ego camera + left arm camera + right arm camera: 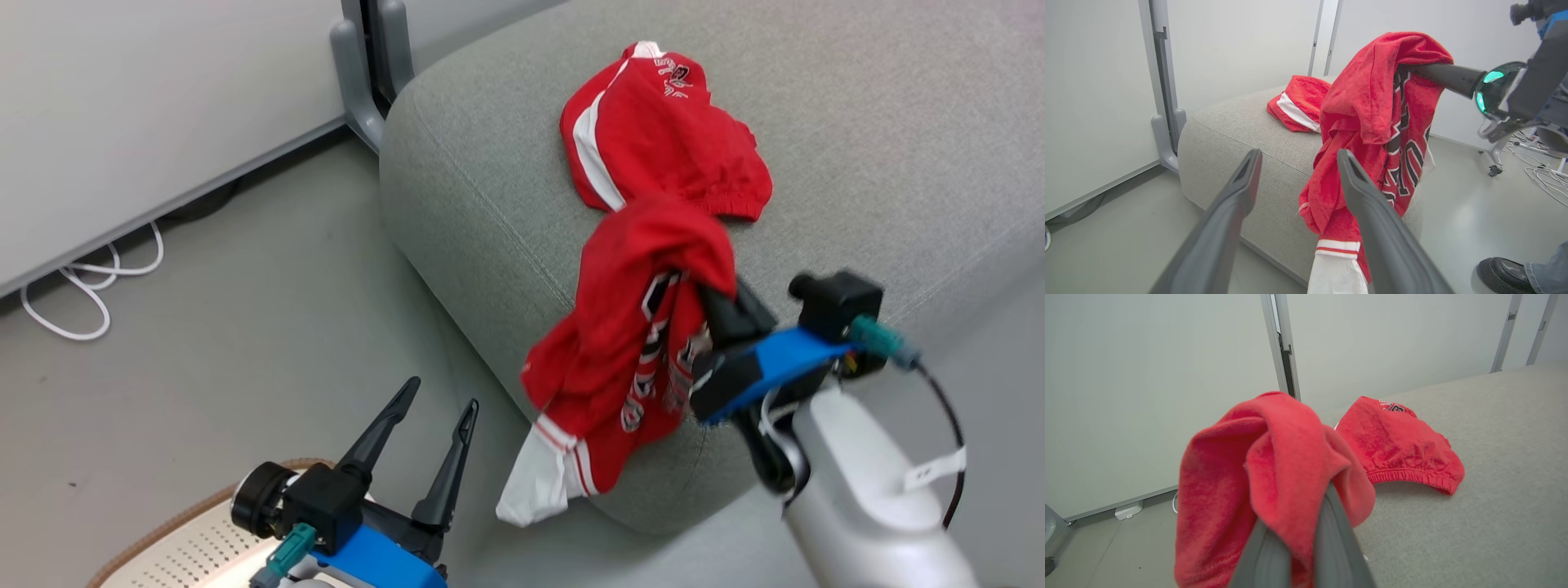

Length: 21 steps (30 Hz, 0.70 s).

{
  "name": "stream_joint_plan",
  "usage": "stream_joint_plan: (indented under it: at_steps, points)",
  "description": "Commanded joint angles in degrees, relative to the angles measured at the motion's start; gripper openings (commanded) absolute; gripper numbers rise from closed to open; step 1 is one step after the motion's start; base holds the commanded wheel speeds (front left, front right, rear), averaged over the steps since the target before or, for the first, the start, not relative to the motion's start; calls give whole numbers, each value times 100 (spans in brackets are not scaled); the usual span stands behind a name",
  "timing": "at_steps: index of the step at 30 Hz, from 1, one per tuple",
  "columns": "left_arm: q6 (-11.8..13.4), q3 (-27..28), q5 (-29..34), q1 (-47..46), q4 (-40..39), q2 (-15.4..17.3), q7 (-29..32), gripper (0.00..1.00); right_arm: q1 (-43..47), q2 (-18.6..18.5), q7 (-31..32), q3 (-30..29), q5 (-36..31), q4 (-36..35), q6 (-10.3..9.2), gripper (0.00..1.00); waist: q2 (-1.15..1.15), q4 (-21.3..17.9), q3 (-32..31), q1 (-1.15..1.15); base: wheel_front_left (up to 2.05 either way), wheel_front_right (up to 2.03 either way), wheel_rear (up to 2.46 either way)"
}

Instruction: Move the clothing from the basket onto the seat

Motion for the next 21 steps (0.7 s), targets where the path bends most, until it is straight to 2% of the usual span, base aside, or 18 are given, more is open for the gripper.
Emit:
stream_joint_plan:
  at_steps: [1, 8, 10, 21]
  points:
    - [-10, 45, 33, -57, -33, 72, -27, 100, -242, -75, 15, -25, 66, -107, 3, 0, 0, -25, 136, 0, 0, 0, 0]
    - [-10, 56, 117, -248, -230, 330, -27, 100, -1190, -549, 320, -412, 370, -548, 3, 0, 0, 91, 730, 0, 0, 0, 0]
    - [-10, 51, 149, -300, -330, 404, -27, 100, -1469, -733, 478, -723, 285, -604, 3, 0, 0, 141, 921, 0, 0, 0, 0]
    - [-10, -9, 281, -651, -817, 932, -27, 100, -2631, -1167, 1178, -2329, 117, -1218, 4, 0, 0, 535, 1916, 0, 0, 0, 0]
